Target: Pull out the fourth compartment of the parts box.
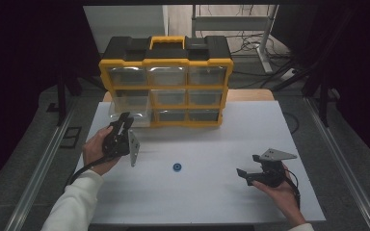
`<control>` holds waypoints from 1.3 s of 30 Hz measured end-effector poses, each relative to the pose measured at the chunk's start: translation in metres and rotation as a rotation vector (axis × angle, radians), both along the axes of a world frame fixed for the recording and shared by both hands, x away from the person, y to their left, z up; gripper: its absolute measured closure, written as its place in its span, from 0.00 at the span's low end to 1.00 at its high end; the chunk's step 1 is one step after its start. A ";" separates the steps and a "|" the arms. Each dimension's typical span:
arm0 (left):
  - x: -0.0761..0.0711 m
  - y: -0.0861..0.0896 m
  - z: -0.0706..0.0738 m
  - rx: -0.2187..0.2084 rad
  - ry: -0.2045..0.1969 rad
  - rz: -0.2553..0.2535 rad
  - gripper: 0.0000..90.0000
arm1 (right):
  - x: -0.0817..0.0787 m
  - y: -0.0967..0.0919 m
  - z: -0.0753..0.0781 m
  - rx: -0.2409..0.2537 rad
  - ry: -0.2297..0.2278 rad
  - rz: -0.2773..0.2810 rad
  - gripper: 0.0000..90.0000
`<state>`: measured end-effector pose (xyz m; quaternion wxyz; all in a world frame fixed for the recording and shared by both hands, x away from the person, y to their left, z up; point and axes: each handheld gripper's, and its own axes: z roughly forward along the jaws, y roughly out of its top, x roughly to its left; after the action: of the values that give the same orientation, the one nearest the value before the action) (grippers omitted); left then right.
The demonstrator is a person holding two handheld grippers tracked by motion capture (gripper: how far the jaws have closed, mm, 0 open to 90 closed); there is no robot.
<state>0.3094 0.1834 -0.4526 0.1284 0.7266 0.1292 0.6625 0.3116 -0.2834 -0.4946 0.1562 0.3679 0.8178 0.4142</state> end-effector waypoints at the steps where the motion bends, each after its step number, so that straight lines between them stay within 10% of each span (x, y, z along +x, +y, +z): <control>1: 0.000 0.001 -0.001 0.004 -0.003 -0.002 0.79 | 0.000 0.000 0.000 -0.001 0.000 0.001 0.15; 11: 0.003 0.008 0.000 -0.029 0.021 0.022 0.76 | 0.000 0.000 0.000 -0.003 0.002 0.001 0.15; 19: 0.001 0.008 0.013 -0.093 0.014 0.039 0.42 | 0.001 0.000 -0.001 -0.005 0.004 0.001 0.15; 39: -0.018 -0.001 0.029 -0.518 0.356 -0.018 0.17 | 0.000 0.001 -0.001 -0.013 0.002 0.002 0.15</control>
<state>0.2917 0.1829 -0.4231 0.2903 0.7754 0.3077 0.4689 0.3117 -0.2823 -0.4955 0.1573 0.3663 0.8210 0.4087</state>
